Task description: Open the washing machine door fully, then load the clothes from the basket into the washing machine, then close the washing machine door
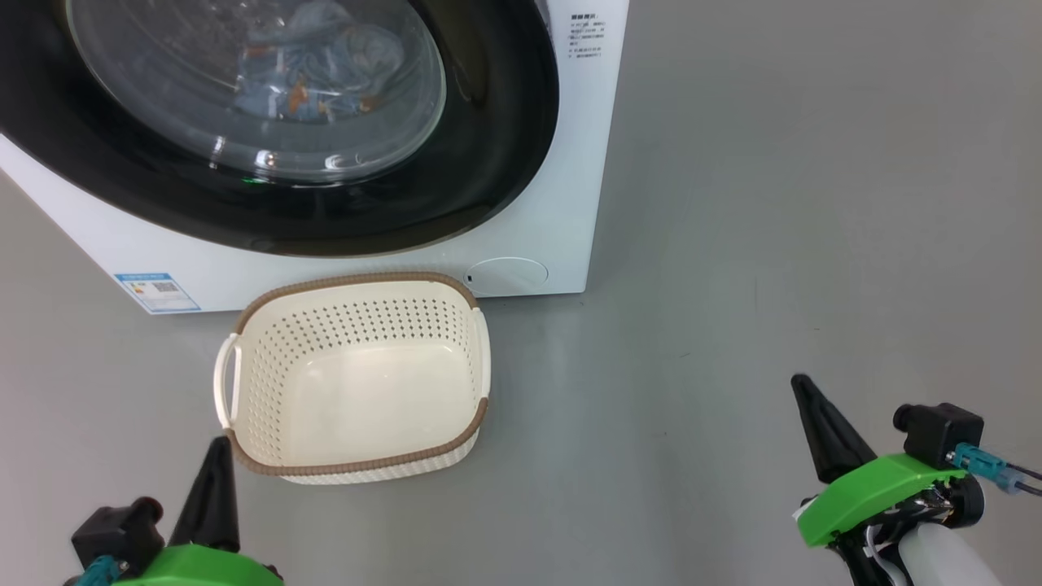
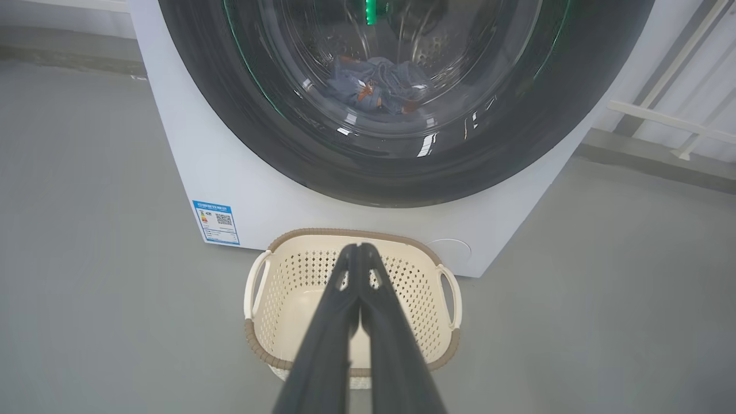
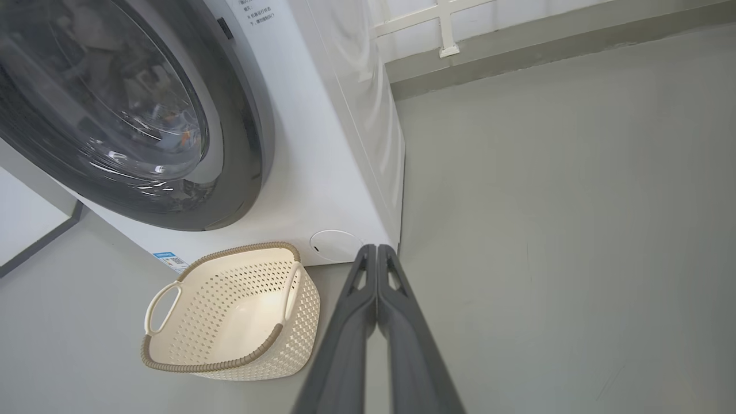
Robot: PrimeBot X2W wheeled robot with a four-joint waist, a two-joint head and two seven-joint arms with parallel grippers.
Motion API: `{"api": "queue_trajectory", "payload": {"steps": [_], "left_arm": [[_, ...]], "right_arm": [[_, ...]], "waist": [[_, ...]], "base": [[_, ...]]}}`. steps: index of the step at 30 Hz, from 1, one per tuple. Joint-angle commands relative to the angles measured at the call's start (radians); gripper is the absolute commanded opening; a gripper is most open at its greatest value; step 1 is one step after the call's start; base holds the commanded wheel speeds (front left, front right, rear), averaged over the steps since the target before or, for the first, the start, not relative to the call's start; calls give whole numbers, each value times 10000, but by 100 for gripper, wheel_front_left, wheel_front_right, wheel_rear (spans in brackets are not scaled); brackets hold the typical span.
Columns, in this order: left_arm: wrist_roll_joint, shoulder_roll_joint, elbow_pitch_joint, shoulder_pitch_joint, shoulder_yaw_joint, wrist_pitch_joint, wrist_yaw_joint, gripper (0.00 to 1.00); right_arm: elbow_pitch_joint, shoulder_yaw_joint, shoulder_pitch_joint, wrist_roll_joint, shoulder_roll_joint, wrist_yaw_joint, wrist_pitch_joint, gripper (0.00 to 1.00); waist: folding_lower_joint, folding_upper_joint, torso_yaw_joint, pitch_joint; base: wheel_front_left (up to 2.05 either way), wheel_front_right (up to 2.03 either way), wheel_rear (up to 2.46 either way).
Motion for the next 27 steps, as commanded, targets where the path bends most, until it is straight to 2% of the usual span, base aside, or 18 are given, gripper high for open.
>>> {"api": "queue_trajectory", "payload": {"steps": [1,5,9,27], "left_arm": [[-233,157,-215,-155,76,38,0,0],[-646,142,-237,-135,105,157,2,0],[-1053,128,-231,-149,136,270,6,0],[-2899,60,-237,-189,291,794,-3,0]], "right_arm": [[-252,-81,-179,238,-119,0,44,0],[-339,-161,-97,588,-68,1,156,0],[-400,-238,-49,933,-17,1,267,0],[-751,-602,195,2492,225,3,784,0]], "waist": [[4,0,2,-14],[23,0,15,-106],[3,0,24,-139],[1,0,61,-363]], "base": [[0,0,0],[0,0,0],[0,0,0],[0,0,0]]}}
